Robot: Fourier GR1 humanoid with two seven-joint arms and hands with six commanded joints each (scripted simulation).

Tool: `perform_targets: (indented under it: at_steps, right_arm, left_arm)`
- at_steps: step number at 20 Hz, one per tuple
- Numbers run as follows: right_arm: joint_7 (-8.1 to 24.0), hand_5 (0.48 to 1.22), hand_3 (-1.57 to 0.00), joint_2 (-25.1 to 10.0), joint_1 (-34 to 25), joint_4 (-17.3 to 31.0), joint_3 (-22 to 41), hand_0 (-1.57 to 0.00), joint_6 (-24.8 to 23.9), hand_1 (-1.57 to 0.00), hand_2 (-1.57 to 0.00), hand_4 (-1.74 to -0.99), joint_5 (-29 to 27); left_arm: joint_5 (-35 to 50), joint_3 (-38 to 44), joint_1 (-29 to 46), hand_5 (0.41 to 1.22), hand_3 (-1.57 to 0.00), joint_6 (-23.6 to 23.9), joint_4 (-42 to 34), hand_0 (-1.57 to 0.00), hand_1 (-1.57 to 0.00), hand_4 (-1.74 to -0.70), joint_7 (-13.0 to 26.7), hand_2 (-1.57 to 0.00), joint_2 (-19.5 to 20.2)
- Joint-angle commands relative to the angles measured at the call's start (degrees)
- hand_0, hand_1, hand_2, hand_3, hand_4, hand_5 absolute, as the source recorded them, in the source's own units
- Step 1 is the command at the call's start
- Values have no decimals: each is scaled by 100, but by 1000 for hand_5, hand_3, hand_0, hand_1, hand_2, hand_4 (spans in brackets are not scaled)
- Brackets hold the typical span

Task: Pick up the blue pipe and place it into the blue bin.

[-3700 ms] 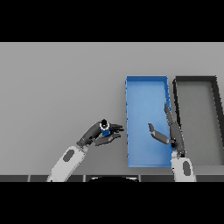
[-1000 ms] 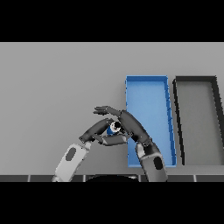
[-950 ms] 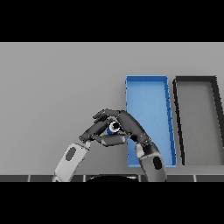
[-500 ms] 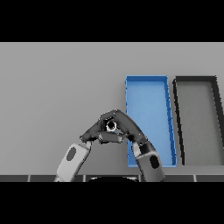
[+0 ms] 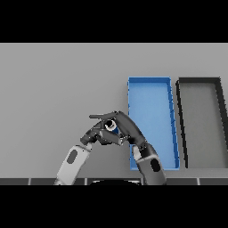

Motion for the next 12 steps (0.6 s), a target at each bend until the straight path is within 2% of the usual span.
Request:
perform_targets:
  at_steps: [1, 3, 5, 6, 7, 9, 11, 12]
  right_arm:
    - [97, 1205, -1553, 30, -30, 12, 6, -1561, -42, -1561, -1561, -1736, -6]
    - [223, 1211, -1559, 73, 12, -37, 155, -1565, -121, -1565, -1565, -1738, 6]
    - [279, 1214, -1563, 9, -21, -31, 146, -1567, -210, -1567, -1567, -1739, 20]
    - [368, 1216, -1565, 25, -97, -19, 149, -1568, -280, -1568, -1568, -1739, 63]
    - [315, 1217, -1566, -47, -100, 0, 129, -1568, -316, -1568, -1569, -1740, 72]
    - [167, 1218, -1568, -73, -127, 91, 213, -1569, -400, -1569, -1569, -1740, 117]
    - [59, 1219, -1569, -190, -54, -5, 160, -1570, -408, -1570, -1570, -1740, -6]
    - [56, 1220, -1569, -124, -82, 42, 166, -1570, -461, -1570, -1570, -1741, -67]
  left_arm:
    - [4, -16, 1, 1221, -746, -147, -2, -935, -858, -1372, 15, -827, 16]
    - [-71, 40, -32, 1221, -477, -427, -26, -598, -549, -1206, 58, -529, 80]
    - [-212, 68, -39, 1029, -305, -443, 0, -383, -351, -1085, 134, -338, 54]
    - [-185, 89, -37, 938, -244, -425, 14, -306, -281, -1047, 201, -270, 30]
    - [-183, 61, -2, 848, -195, -398, -35, -244, -224, -1017, 409, -216, -10]
    - [-111, 114, 52, 704, -124, -410, -29, -156, -143, -980, 459, -138, 12]
    - [33, 140, 118, 603, -79, -466, -48, -100, -91, -969, 633, -88, -32]
    - [-23, 103, 123, 567, -63, -438, -85, -79, -73, -968, 610, -70, -36]
